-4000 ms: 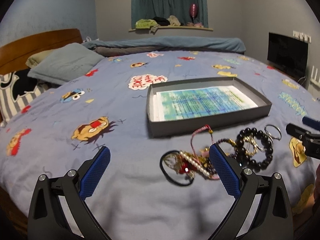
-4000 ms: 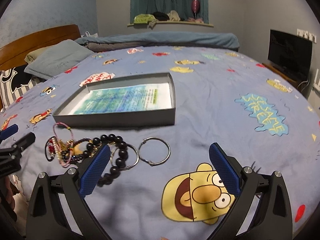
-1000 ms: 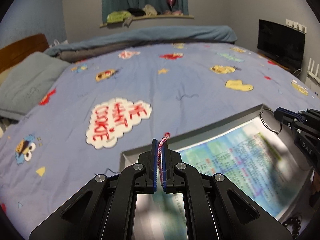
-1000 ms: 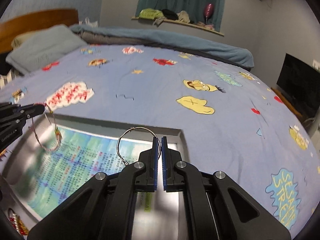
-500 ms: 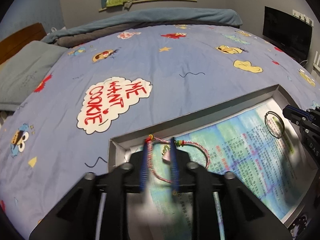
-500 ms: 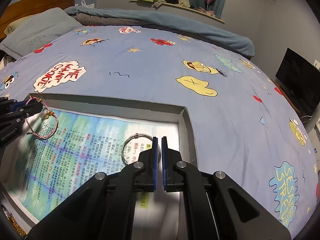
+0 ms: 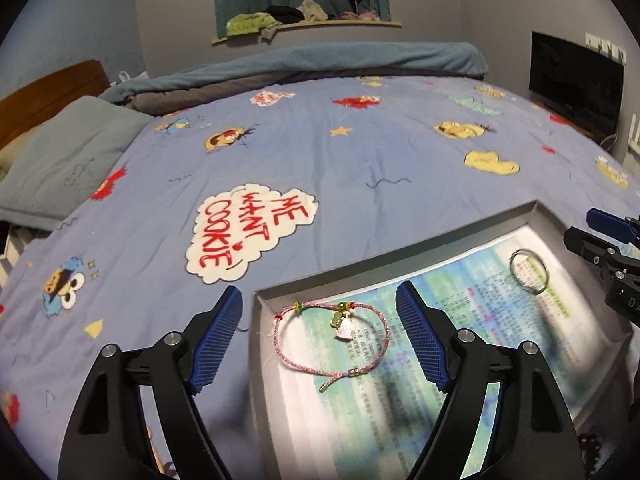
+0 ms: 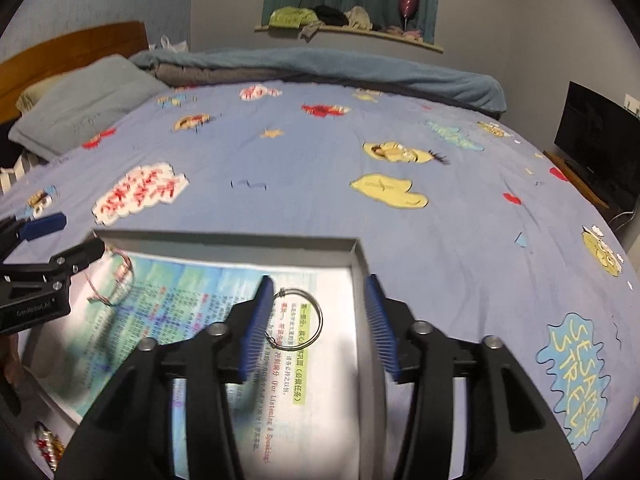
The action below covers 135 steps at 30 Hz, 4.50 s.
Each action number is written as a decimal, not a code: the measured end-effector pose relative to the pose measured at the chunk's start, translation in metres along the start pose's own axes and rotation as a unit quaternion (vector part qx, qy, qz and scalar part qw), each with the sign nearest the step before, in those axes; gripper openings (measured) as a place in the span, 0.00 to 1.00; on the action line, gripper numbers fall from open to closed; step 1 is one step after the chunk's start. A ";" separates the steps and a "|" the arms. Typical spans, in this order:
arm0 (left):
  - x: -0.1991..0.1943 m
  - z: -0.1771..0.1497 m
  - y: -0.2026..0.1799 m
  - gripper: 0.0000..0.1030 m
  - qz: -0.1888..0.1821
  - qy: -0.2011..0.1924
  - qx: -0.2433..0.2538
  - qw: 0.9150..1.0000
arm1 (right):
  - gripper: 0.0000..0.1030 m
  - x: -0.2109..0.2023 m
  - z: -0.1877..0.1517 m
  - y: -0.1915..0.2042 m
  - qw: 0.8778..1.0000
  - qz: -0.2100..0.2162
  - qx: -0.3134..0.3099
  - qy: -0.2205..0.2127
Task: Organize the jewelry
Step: 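Carry both pieces into the grey box and open both tools to release, then move both tools back over the jewelry pile, then grasp the red beaded piece with the left tool while the right tool grasps the black bead bracelet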
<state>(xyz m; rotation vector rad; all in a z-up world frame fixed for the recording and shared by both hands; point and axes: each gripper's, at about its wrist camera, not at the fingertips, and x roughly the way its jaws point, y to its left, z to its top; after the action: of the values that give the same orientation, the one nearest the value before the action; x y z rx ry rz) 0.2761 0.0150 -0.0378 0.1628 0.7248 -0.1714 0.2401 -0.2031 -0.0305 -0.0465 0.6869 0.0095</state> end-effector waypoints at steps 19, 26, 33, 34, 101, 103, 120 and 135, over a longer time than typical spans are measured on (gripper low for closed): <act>-0.123 -0.015 0.010 0.89 0.006 -0.061 -0.017 0.998 | 0.94 -0.130 -0.001 -0.015 0.994 0.032 0.032 -0.100; -0.186 -0.030 0.012 0.92 -0.002 -0.089 -0.006 0.996 | 0.95 -0.174 -0.016 -0.023 0.994 0.038 0.016 -0.100; -0.214 -0.065 0.012 0.92 -0.004 -0.086 0.002 0.996 | 0.95 -0.198 -0.047 -0.028 0.995 0.035 -0.004 -0.091; -0.215 -0.071 0.013 0.92 -0.006 -0.084 0.000 0.996 | 0.95 -0.198 -0.051 -0.028 0.995 0.037 -0.002 -0.088; -0.121 -0.180 -0.018 0.29 -0.058 -0.023 0.010 0.998 | 0.48 -0.117 -0.159 0.032 0.994 0.097 -0.039 0.014; -0.120 -0.179 -0.020 0.29 -0.056 -0.022 0.015 0.998 | 0.48 -0.117 -0.159 0.033 0.995 0.095 -0.041 0.015; -0.129 -0.182 -0.026 0.11 -0.051 -0.046 0.038 0.997 | 0.28 -0.107 -0.159 0.033 0.993 0.113 -0.026 0.034; -0.145 -0.181 -0.019 0.10 -0.066 -0.079 0.030 0.994 | 0.14 -0.114 -0.149 0.030 0.992 0.124 -0.008 -0.003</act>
<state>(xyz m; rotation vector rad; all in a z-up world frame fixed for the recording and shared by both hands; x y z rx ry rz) 0.0493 0.0484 -0.0763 0.1568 0.5733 -0.3290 0.0568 -0.1791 -0.0742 0.0243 0.6841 0.2543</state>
